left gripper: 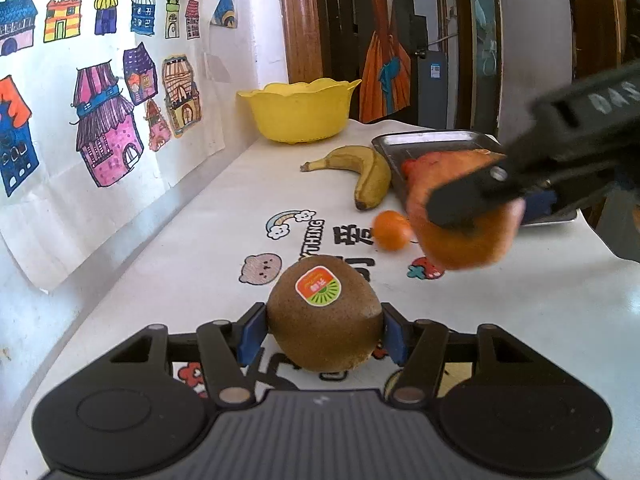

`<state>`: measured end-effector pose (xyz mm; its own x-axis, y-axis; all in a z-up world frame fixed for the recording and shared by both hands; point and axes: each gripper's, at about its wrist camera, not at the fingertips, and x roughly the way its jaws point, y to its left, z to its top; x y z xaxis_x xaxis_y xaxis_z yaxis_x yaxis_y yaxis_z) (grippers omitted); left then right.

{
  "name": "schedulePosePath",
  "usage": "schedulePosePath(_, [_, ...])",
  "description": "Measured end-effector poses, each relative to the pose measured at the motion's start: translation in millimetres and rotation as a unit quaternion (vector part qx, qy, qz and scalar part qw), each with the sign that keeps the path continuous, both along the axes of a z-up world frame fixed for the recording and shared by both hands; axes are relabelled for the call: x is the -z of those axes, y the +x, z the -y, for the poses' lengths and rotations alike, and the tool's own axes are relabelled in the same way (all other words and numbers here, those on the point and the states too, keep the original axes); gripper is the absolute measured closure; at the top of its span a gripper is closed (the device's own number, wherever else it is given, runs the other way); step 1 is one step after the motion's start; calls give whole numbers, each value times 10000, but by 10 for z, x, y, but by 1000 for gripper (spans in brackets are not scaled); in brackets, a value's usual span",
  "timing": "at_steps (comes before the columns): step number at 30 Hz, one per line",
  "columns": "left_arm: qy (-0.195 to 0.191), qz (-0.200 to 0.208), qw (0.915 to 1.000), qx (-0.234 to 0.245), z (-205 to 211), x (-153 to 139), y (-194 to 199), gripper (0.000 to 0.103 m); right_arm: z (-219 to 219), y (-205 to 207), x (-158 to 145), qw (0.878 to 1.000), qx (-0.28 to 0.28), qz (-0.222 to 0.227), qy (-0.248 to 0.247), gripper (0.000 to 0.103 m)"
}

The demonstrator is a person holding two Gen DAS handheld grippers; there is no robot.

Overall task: Organize fruits
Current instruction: 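Lift the kiwi with the left tool while the right tool lifts the red apple, then carry the kiwi with the left tool over the steel tray while the right carries the apple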

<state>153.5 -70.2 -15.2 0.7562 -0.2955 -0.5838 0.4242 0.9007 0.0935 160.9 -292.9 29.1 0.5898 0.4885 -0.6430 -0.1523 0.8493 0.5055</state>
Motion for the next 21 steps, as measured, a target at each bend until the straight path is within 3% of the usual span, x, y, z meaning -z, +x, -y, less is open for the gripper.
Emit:
schedulePosePath(10, [63,81,9999,27,29,18,-146,39,55,-340,158,9995,166,-71,-267,39])
schedulePosePath(21, [93,163,9994,286,56,22,-109,36,-62,-496,224,9955,194,389,-847,38])
